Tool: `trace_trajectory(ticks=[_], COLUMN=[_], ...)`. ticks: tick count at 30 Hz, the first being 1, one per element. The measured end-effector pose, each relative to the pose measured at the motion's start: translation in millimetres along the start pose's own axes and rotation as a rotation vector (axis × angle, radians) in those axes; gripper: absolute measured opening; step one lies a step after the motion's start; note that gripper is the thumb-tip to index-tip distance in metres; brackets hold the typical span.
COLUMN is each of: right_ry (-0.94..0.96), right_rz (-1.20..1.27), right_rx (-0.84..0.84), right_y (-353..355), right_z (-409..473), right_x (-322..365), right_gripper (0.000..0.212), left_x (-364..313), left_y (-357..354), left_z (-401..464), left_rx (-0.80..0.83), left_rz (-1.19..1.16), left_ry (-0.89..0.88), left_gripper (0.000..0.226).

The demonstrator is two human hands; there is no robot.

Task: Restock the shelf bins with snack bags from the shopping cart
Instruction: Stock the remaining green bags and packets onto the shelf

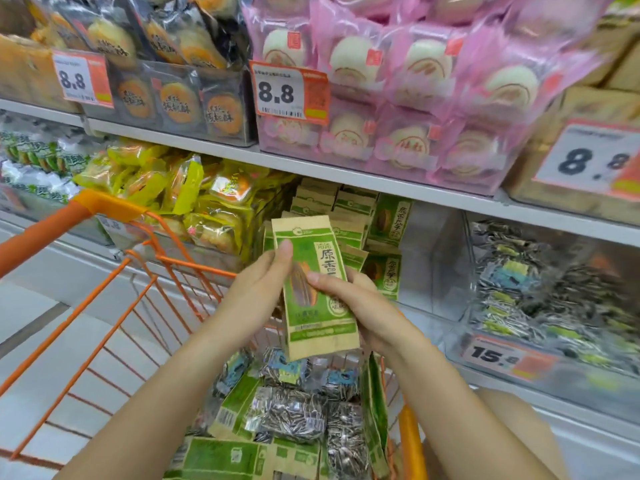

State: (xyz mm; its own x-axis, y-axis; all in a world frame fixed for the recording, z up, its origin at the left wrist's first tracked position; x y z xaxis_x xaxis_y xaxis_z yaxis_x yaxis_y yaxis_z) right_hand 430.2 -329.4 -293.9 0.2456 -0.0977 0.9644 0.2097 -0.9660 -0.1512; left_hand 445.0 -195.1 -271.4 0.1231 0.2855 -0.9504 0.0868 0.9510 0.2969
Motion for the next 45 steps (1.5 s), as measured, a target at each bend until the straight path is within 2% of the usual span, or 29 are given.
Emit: trace_trajectory(ticks=[2, 5, 10, 12, 14, 15, 16, 18, 20, 22, 25, 27, 32, 37, 42, 45], right_ry=[0.002, 0.015, -0.058, -0.073, -0.097, -0.120, -0.136, -0.179, -0.267, -0.332, -0.387, -0.371, -0.365, -0.394, -0.418, -0.413], right_rz=[0.060, 0.135, 0.083, 0.020, -0.001, 0.004, 0.031, 0.065, 0.026, -0.064, -0.221, -0.366, -0.364, -0.179, -0.104, -0.049], right_rx=[-0.054, -0.152, -0.492, -0.589, -0.632, -0.646, -0.652, -0.638, -0.633, -0.593, -0.588, -0.594, -0.530, -0.454, -0.381, -0.373], right_y=[22.3, 66.7, 139.0, 153.0, 158.2, 162.2, 164.9, 166.9, 166.5, 165.5, 169.8, 170.1, 166.9, 160.8, 153.2, 153.5], right_z=[-11.5, -26.9, -23.9, -12.7, 2.8, 13.2, 23.2, 40.9, 52.4, 61.9, 70.8, 70.9, 70.4, 71.5, 68.7, 67.7], right_x=[8.5, 21.7, 11.9, 6.8, 6.6, 6.4, 7.7, 8.2, 0.3, -12.5, -30.4, -28.1, -27.1, -33.8, -35.8, -35.8], right_gripper=[0.032, 0.030, 0.038, 0.055, 0.082, 0.086, 0.077, 0.039, 0.020, 0.022, 0.057, 0.061, 0.052, 0.042, 0.014, 0.015], left_x=[-9.7, -10.1, 40.7, 48.2, 48.7, 47.5, 46.0, 44.4, 43.9, 43.1, 42.6, 41.9, 43.1, 44.8, 47.4, 47.7], left_y=[-12.8, -31.5, -61.8, -62.6, -60.5, -60.4, -60.7, -60.6, -59.8, -59.3, -58.9, -59.2, -60.6, -60.9, -60.9, -60.4], left_z=[1.8, 9.8, 15.1, 13.6, 13.1, 12.5, 11.8, 11.0, 11.1, 11.4, 12.7, 13.4, 15.0, 15.2, 16.0, 15.2], left_rx=[-0.024, -0.104, 0.001, 0.012, 0.022, 0.024, 0.023, 0.022, 0.021, 0.023, 0.022, 0.017, 0.019, 0.017, 0.020, 0.021], left_rz=[0.096, 0.515, 0.896, 0.952, 0.938, 0.917, 0.899, 0.879, 0.880, 0.898, 0.883, 0.887, 0.894, 0.904, 0.910, 0.908], left_ry=[-0.103, -0.338, -0.325, -0.350, -0.348, -0.352, -0.353, -0.341, -0.332, -0.335, -0.332, -0.331, -0.331, -0.334, -0.333, -0.334], left_gripper=[0.047, 0.070, 0.075, 0.074, 0.072, 0.072, 0.073, 0.074, 0.075, 0.074, 0.072, 0.071, 0.070, 0.069, 0.068, 0.067])
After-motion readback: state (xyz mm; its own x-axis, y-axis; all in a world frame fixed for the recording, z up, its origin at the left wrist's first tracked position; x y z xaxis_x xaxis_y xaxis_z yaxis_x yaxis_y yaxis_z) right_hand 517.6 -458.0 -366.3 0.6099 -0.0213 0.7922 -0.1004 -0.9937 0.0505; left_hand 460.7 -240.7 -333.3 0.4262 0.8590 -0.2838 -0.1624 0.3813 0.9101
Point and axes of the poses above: each hand's wrist, its own z-axis towards the middle knuckle, its own y-axis out of the back of the hand, x = y × z, the point moved 8 cm from there along z, towards the middle knuckle, and after that the axes turned 2 degrees about -y, right-handed, at the moved point
